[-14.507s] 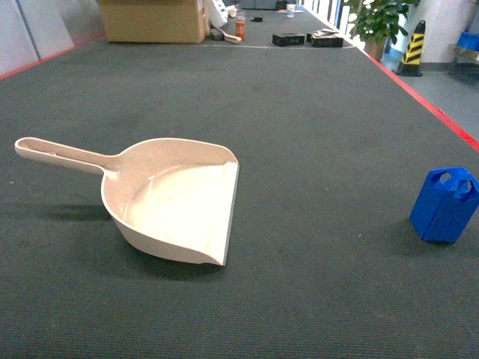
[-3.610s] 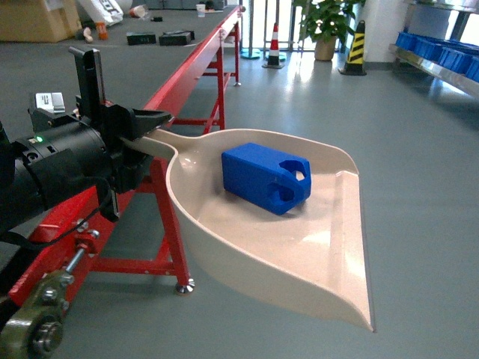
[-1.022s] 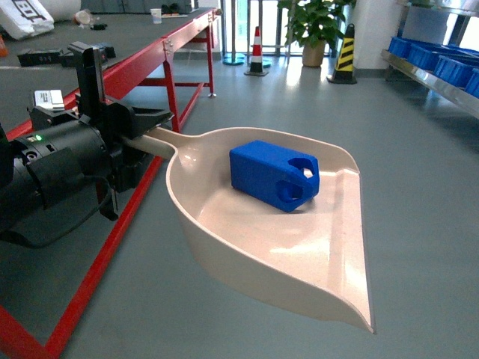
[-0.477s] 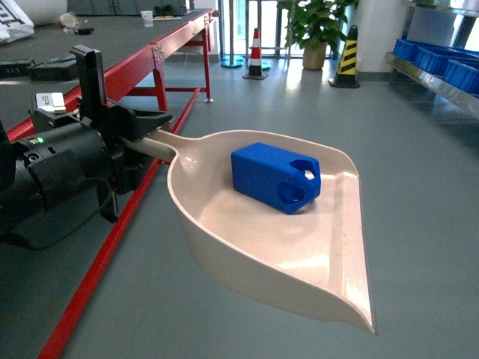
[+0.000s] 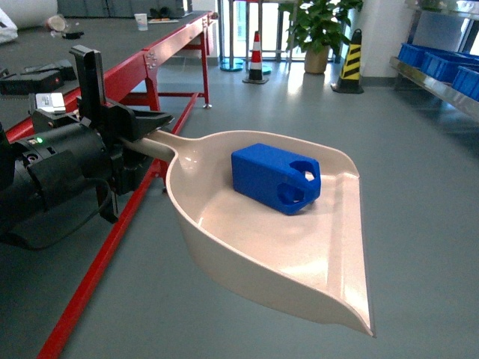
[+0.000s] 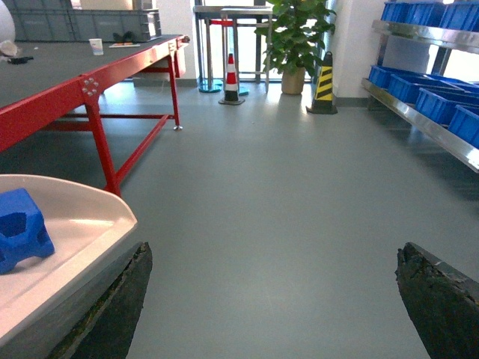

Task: Place part in tray to right shelf

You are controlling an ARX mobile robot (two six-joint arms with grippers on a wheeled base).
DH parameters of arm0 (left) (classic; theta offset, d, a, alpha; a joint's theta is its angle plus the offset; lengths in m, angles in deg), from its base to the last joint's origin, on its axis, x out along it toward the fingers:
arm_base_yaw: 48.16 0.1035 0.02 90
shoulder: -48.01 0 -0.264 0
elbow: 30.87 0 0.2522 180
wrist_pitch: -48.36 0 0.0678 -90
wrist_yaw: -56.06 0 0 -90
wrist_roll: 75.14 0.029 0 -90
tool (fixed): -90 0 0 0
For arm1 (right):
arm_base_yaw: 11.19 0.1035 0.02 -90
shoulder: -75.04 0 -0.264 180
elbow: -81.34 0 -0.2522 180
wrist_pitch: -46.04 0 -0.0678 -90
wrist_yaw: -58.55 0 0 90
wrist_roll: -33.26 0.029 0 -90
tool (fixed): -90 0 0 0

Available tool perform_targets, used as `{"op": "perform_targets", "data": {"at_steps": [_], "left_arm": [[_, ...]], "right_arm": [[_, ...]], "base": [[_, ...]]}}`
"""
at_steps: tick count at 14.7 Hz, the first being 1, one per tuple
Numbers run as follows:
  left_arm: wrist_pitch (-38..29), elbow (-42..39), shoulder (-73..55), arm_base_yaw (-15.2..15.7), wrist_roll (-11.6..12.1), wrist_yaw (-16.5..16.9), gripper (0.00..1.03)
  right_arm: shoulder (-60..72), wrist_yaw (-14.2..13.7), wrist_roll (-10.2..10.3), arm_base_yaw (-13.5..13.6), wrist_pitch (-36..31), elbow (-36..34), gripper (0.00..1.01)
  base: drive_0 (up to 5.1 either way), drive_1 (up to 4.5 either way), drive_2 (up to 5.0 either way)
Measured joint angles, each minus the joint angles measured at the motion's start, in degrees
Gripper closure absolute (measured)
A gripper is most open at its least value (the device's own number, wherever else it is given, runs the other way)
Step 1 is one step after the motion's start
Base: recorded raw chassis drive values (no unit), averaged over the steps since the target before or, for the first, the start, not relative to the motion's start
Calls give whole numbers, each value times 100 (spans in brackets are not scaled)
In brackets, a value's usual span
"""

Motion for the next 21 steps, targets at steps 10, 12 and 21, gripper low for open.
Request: {"op": "perform_targets", "data": {"at_steps": [10, 12, 21], "left_arm": [[-7, 0, 0, 0, 7, -11, 90], [2, -2, 0, 0, 2, -11, 90], [9, -2, 0, 0, 4, -15, 90]], "right_arm": [[4, 0, 0, 0, -15, 0, 3], [7, 0, 0, 0, -17, 0, 3], [-15, 0, 0, 0, -9, 0, 3]], "base": [[-1, 420, -422], [-1, 421, -422], [-1, 421, -422]]}}
